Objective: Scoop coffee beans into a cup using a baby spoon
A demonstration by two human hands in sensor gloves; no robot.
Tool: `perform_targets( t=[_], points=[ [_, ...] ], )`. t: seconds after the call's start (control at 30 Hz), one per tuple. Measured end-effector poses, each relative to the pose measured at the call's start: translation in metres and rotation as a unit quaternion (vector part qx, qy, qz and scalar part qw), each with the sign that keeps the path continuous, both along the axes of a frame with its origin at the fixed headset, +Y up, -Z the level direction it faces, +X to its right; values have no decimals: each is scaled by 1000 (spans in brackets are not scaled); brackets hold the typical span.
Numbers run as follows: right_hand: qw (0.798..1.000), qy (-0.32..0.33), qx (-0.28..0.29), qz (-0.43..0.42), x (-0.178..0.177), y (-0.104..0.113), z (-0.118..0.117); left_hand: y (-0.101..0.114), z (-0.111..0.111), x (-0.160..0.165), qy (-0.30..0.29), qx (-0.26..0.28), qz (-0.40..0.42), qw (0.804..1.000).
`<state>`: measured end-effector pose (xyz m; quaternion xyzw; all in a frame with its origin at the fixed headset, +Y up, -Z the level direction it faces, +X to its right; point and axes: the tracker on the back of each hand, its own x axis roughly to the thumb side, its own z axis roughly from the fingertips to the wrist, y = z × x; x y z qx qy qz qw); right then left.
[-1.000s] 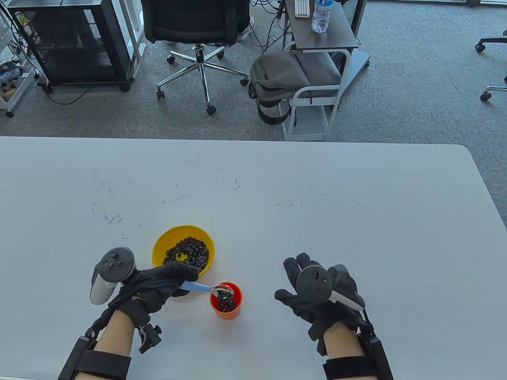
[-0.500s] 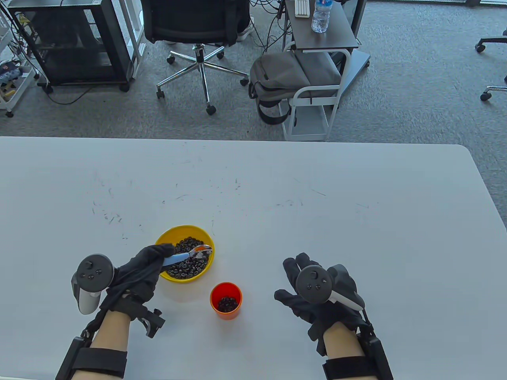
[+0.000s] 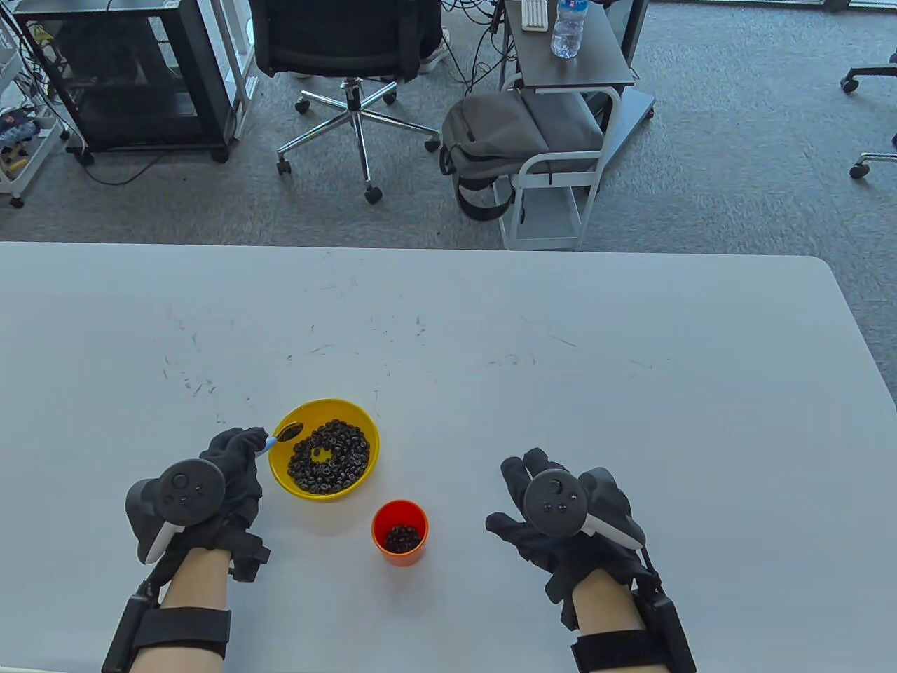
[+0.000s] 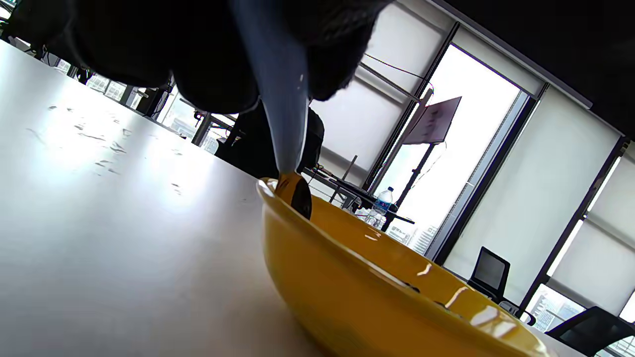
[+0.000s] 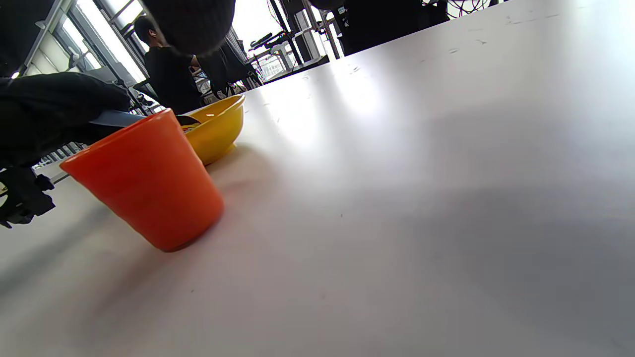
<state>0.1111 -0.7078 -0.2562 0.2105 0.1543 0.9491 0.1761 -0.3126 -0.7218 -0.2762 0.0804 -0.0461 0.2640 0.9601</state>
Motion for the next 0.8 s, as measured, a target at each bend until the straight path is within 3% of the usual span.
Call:
perform_targets(
  t=[0.4, 0.8],
  points=[
    [1000, 1, -3, 2, -1, 0, 0, -2, -2, 2, -17, -46, 20, 999],
    [1000, 2, -3, 2, -2, 0, 0, -9, -5, -4, -20, -130, 143, 981]
  ],
)
